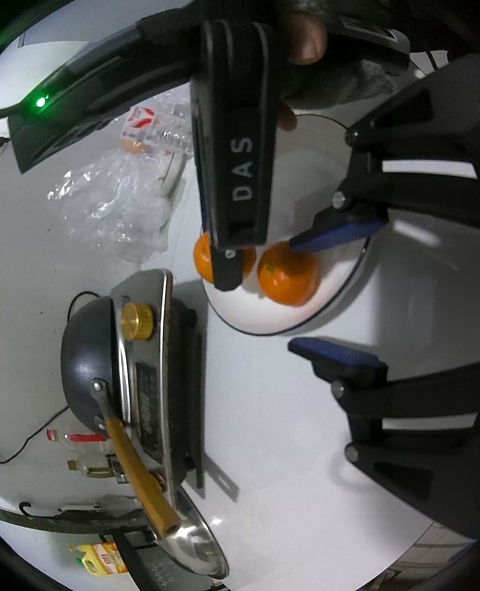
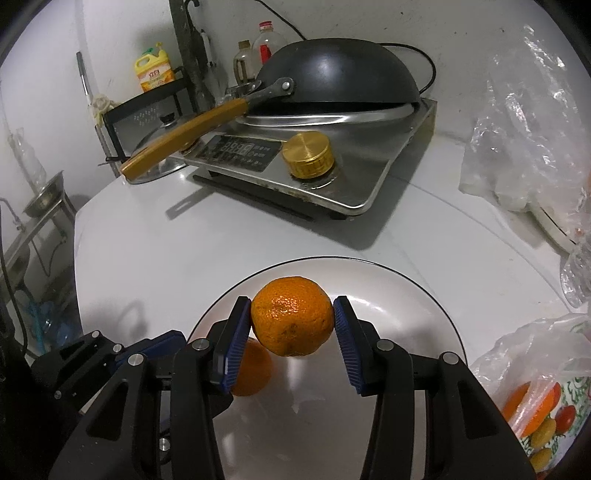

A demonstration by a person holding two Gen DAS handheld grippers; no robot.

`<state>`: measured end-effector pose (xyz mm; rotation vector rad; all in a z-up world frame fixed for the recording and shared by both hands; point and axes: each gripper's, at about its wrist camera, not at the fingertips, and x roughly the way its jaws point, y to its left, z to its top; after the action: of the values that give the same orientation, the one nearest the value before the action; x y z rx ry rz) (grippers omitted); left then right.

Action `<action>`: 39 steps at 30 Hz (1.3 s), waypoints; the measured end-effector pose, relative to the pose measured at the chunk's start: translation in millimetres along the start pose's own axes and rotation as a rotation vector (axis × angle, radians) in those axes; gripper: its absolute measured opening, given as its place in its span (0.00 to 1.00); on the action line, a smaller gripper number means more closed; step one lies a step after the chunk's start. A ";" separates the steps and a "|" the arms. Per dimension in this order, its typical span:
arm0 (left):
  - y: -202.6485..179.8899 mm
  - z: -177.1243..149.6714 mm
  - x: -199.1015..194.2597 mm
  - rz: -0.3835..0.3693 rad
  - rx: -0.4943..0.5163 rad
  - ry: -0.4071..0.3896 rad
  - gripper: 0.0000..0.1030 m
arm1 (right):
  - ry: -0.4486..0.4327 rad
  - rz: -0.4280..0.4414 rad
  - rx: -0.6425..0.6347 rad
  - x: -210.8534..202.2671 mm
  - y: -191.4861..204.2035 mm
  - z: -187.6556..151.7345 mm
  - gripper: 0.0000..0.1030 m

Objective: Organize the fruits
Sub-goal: 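Open the left gripper to release the mandarin on the plate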

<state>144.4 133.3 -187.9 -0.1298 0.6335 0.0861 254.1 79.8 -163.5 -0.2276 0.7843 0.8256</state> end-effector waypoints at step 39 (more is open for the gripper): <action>-51.3 9.2 -39.3 0.014 0.015 -0.061 0.48 | -0.128 -0.098 0.013 -103.1 -29.0 -38.1 0.56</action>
<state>124.4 82.3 -152.4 -0.1079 0.5740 0.0982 211.5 -16.7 -120.9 -0.1978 0.6529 0.7347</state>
